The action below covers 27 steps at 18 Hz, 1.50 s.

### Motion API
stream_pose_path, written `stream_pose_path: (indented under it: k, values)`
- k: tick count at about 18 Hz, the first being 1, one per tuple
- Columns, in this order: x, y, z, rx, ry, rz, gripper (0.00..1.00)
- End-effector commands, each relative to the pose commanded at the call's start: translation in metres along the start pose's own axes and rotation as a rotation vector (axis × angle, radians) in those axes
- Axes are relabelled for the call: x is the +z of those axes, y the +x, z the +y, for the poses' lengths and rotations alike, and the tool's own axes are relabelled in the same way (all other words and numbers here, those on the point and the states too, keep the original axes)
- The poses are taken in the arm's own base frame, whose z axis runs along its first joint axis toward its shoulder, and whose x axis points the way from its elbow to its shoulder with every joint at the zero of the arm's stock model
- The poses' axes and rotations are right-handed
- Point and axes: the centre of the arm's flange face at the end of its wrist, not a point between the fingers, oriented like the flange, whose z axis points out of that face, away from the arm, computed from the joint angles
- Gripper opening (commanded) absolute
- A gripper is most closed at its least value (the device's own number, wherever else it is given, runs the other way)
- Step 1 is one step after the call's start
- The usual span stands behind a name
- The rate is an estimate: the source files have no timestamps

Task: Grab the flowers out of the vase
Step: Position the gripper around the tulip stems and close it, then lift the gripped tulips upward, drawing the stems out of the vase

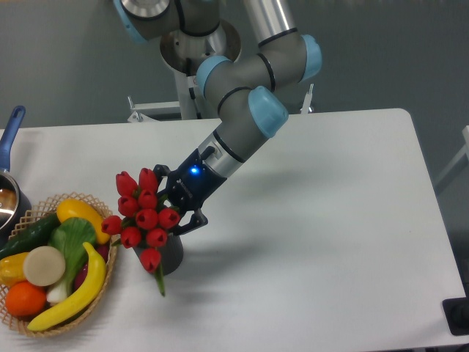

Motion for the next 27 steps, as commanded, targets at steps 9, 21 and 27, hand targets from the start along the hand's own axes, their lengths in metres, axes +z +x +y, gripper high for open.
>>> stream_pose_path:
  k: [9,21,27]
  values:
    - [-0.007,0.001,-0.007,0.0,0.028,-0.005,0.44]
    - [-0.035,0.011,-0.041,-0.003,0.048,-0.051,0.44]
    - [-0.054,0.018,-0.064,-0.039,0.063,-0.083,0.44]
